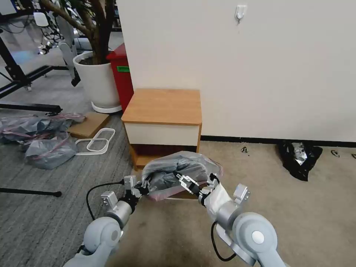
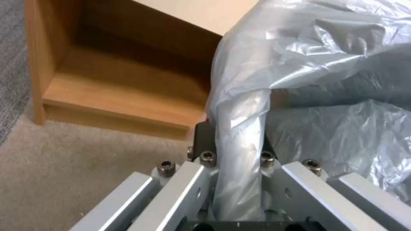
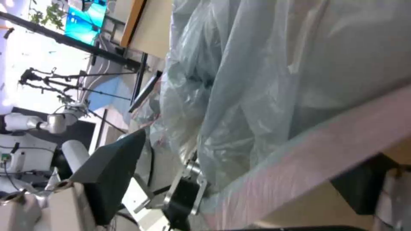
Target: Pick up the garbage bag from the table and place it over the trash can.
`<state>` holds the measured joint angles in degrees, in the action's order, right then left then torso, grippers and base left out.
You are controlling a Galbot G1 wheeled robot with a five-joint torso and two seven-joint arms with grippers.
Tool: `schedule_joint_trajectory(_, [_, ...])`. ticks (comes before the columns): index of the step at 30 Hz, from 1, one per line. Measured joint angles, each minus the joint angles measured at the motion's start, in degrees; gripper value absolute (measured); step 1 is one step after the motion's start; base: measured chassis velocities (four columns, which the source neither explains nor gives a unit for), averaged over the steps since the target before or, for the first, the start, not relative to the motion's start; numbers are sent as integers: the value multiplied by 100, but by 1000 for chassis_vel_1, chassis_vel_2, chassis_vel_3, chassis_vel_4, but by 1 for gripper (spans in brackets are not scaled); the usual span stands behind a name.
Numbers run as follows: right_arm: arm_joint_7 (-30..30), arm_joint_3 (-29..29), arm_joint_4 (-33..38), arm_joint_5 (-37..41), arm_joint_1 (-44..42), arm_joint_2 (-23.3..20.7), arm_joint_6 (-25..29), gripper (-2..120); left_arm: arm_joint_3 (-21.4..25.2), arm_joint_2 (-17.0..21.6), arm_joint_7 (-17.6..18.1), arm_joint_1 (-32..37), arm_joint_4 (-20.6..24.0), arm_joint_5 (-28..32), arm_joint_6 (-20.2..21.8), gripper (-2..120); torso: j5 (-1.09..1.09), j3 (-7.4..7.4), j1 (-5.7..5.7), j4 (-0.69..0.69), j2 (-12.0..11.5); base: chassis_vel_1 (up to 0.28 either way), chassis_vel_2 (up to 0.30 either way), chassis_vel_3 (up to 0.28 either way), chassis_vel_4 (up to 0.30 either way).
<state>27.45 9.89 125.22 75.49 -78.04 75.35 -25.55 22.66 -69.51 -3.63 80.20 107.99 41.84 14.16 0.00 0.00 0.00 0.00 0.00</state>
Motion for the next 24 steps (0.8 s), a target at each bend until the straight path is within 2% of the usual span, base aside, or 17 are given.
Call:
schedule_joint_trajectory(5, [-104, -23, -85, -138, 11, 35, 93, 82, -27, -15, 1, 11, 14, 0, 0, 2, 0, 0, 0, 0, 0, 0, 0, 0, 0])
schedule_joint_trajectory(8, [-192, -27, -106, -212, -28, 21, 151, 66, -38, -16, 3, 14, 14, 0, 0, 2, 0, 0, 0, 0, 0, 0, 0, 0, 0])
schedule_joint_trajectory(9, [-192, -27, -106, -212, -28, 21, 151, 66, -38, -16, 3, 14, 14, 0, 0, 2, 0, 0, 0, 0, 0, 0, 0, 0, 0])
schedule_joint_trajectory(12, [-294, -21, -123, -274, -42, -9, 211, 52, -45, -16, 4, 8, -3, -1, -1, 2, 0, 0, 0, 0, 0, 0, 0, 0, 0])
schedule_joint_trajectory(13, [-294, -21, -123, -274, -42, -9, 211, 52, -45, -16, 4, 8, -3, -1, -1, 2, 0, 0, 0, 0, 0, 0, 0, 0, 0])
schedule_joint_trajectory(16, [-365, -14, -130, -312, -65, -42, 254, 39, -48, -23, 4, -1, -27, -3, -2, 2, 0, 0, 0, 0, 0, 0, 0, 0, 0])
schedule_joint_trajectory(17, [-365, -14, -130, -312, -65, -42, 254, 39, -48, -23, 4, -1, -27, -3, -2, 2, 0, 0, 0, 0, 0, 0, 0, 0, 0])
schedule_joint_trajectory(20, [-454, -12, -142, -366, -108, -74, 289, 24, -49, -31, 4, -4, -47, -5, -3, 2, 0, 0, 0, 0, 0, 0, 0, 0, 0])
schedule_joint_trajectory(23, [-480, -12, -144, -381, -116, -81, 298, 20, -50, -32, 4, -5, -49, -5, -3, 2, 0, 0, 0, 0, 0, 0, 0, 0, 0])
schedule_joint_trajectory(24, [-500, -12, -144, -392, -126, -86, 305, 13, -51, -33, 5, -10, -55, -5, -4, 2, 0, 0, 0, 0, 0, 0, 0, 0, 0])
